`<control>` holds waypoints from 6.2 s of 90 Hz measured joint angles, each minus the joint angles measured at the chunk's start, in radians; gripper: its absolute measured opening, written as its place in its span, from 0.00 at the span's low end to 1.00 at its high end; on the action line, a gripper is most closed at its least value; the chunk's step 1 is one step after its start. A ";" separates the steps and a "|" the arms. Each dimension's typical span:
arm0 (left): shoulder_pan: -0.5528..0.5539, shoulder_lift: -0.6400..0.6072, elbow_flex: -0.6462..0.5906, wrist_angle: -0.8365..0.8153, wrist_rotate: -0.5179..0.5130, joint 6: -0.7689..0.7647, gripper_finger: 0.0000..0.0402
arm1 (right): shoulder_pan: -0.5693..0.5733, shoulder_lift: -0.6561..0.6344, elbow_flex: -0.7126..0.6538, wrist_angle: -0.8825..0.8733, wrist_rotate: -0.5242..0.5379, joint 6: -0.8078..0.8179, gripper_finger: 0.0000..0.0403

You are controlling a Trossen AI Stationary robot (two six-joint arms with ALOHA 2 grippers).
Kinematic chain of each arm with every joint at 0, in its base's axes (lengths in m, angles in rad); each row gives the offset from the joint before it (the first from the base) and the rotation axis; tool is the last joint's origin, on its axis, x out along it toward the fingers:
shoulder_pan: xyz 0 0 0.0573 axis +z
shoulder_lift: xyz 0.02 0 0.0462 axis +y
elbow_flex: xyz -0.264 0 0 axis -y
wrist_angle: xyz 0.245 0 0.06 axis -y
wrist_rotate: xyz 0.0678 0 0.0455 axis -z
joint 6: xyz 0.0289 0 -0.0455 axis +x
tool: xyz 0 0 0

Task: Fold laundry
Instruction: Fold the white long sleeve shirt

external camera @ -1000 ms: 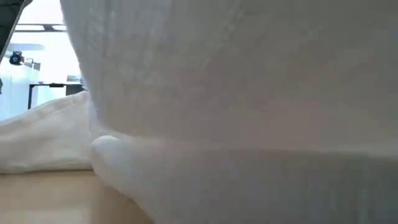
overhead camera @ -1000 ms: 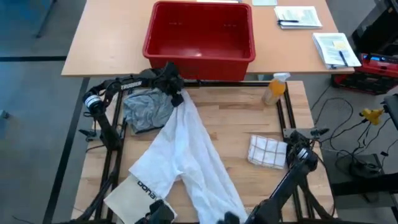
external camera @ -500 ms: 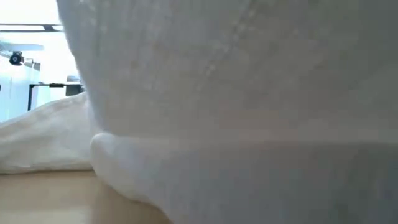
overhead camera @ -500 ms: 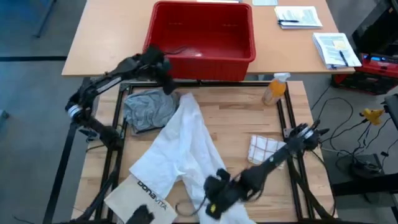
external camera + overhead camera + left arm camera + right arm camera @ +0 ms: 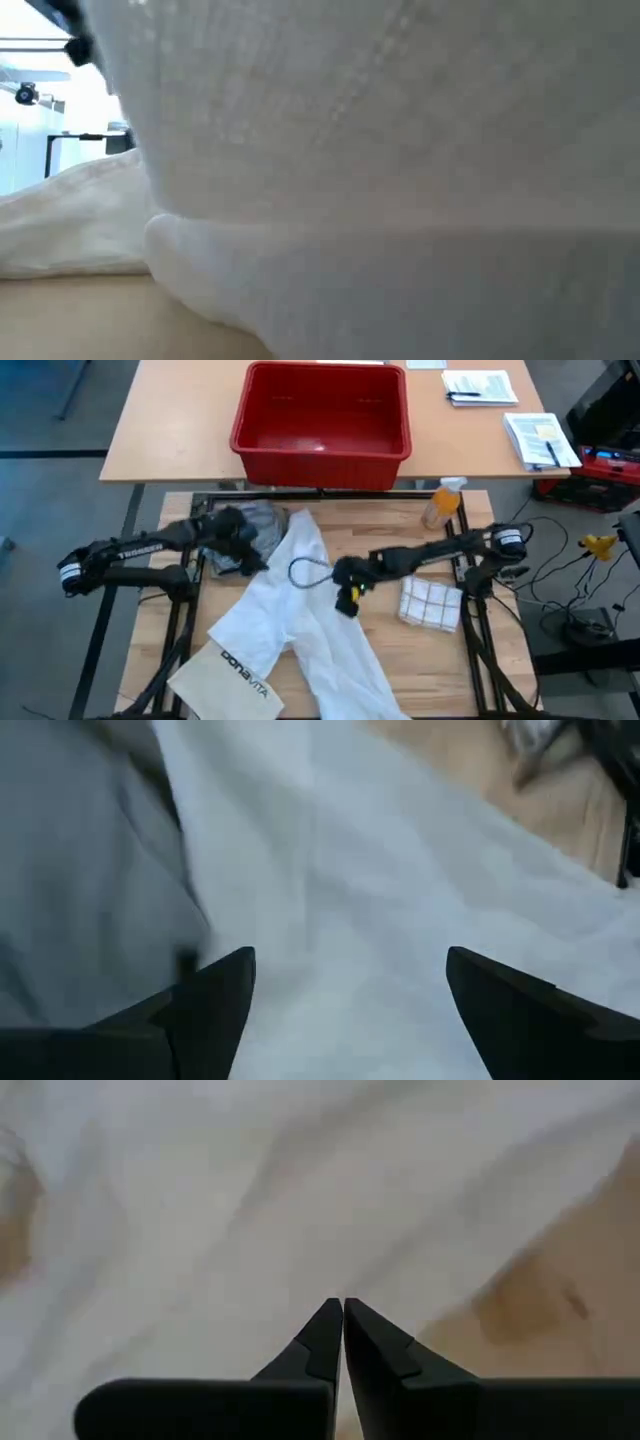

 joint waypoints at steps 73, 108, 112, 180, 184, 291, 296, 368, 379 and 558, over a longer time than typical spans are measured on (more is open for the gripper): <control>-0.603 0.120 -0.205 0.145 -0.324 -0.557 0.78 | -0.269 0.239 0.119 0.085 -0.254 -0.149 0.00; -0.602 0.188 -0.239 0.140 -0.329 -0.539 0.78 | -0.272 0.269 0.104 0.098 -0.224 -0.160 0.00; -0.602 0.188 -0.239 0.139 -0.329 -0.538 0.78 | -0.269 0.280 0.106 0.107 -0.236 -0.158 0.00; -0.602 0.186 -0.242 0.129 -0.322 -0.540 0.78 | -0.371 0.132 0.102 -0.188 -0.150 -0.298 0.00; -0.602 0.186 -0.242 0.128 -0.322 -0.538 0.78 | -0.341 0.121 0.104 -0.160 -0.202 -0.297 0.00; -0.598 0.186 -0.183 0.100 -0.339 -0.515 0.78 | -0.115 0.018 -0.283 0.082 -0.047 -0.446 0.00; -0.598 0.192 -0.159 0.095 -0.376 -0.513 0.78 | -0.139 0.001 -0.296 0.076 -0.039 -0.446 0.00; -0.534 0.362 0.115 0.381 -0.345 -0.072 0.78 | 0.070 -0.257 -0.315 -0.002 -0.304 -0.306 0.01; -0.568 0.434 0.134 0.466 -0.279 -0.049 0.78 | 0.176 -0.256 -0.316 0.074 -0.251 -0.094 0.09; -0.842 0.637 0.240 0.824 -0.478 -0.099 0.78 | 0.341 -0.330 0.136 -0.469 0.274 0.380 0.00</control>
